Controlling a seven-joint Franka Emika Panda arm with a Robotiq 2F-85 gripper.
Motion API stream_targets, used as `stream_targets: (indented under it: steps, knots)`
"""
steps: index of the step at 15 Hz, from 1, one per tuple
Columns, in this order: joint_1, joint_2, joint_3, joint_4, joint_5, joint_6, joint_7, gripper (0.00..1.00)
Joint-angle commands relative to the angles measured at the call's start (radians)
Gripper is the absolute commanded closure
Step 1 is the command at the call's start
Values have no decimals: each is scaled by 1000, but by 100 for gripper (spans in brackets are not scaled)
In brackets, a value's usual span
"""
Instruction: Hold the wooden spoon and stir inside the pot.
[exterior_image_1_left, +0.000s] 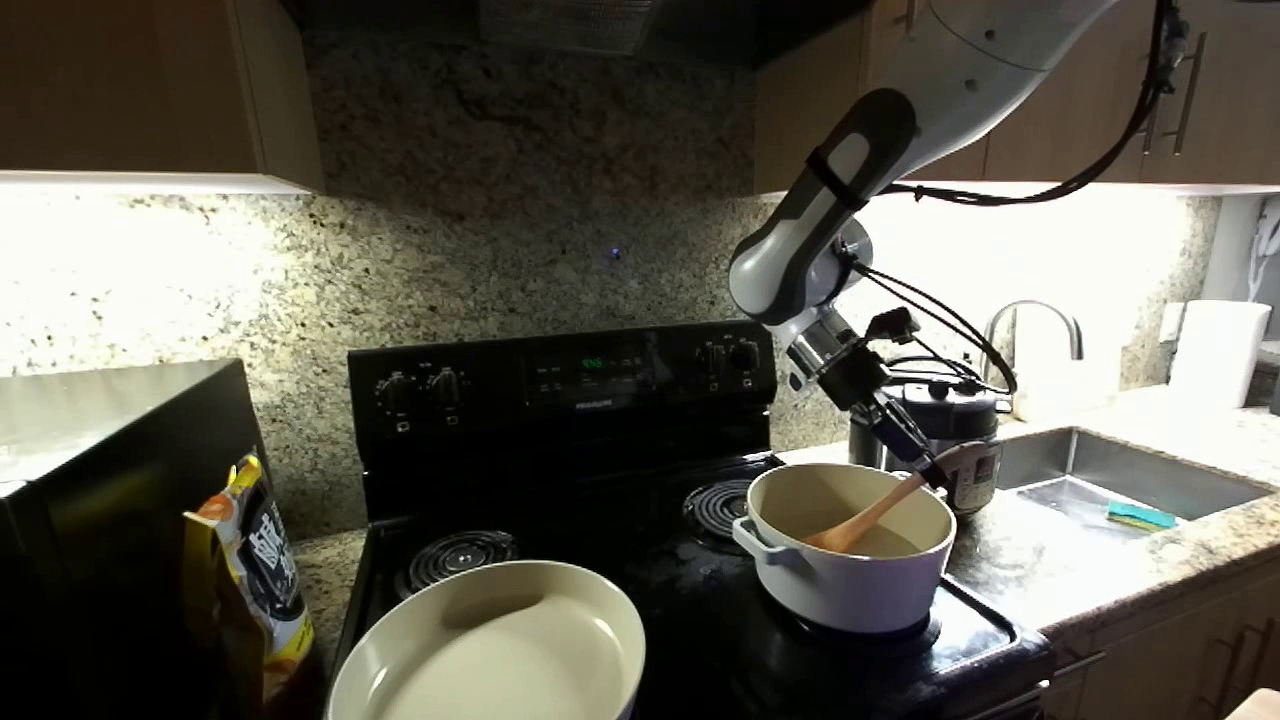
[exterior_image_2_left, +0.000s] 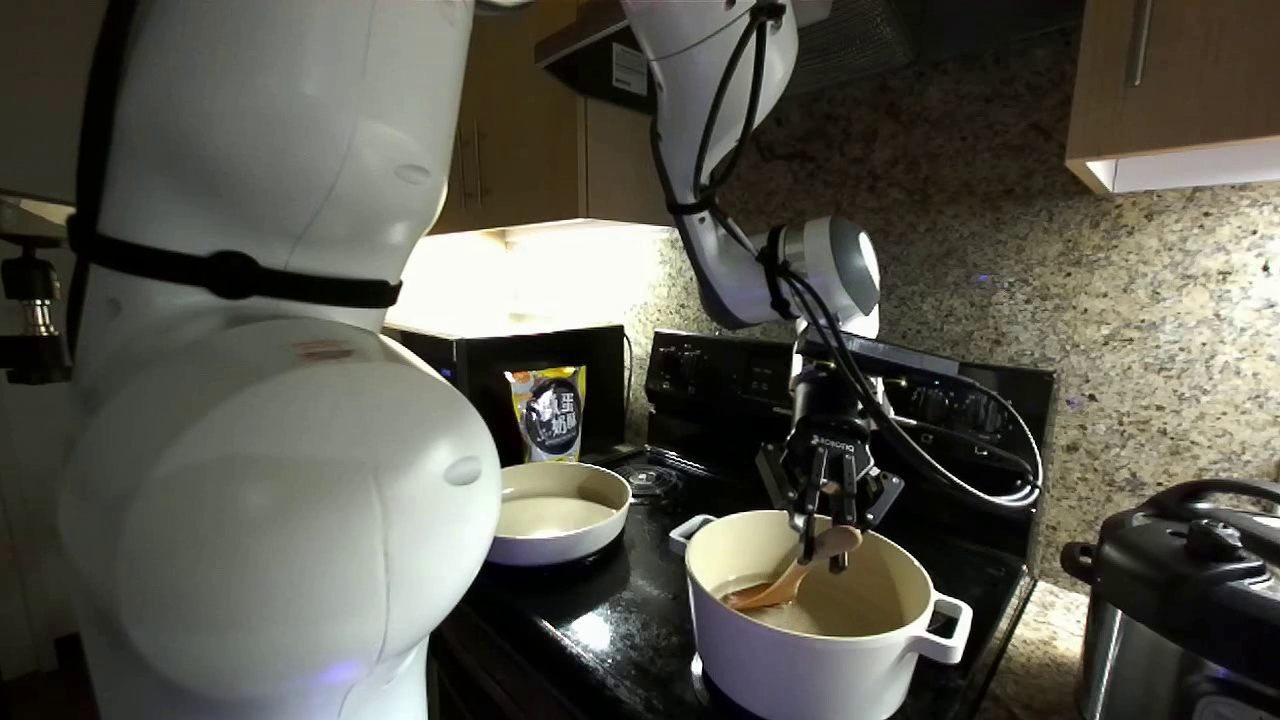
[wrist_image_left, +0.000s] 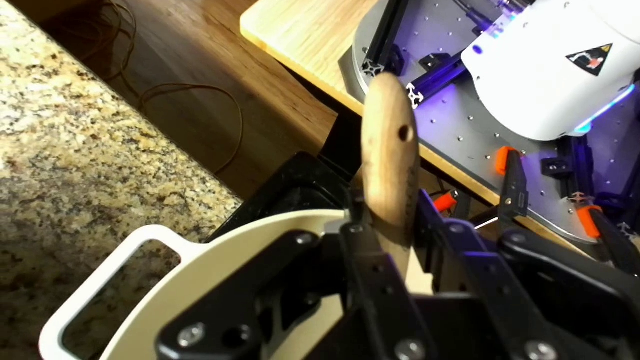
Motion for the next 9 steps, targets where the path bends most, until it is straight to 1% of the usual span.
stream_targets:
  steps: [1,9]
  knots:
    - [-17,25,-9,5,8,27,-13,92]
    - [-55,68,-30,-10,-1,80,-27,92]
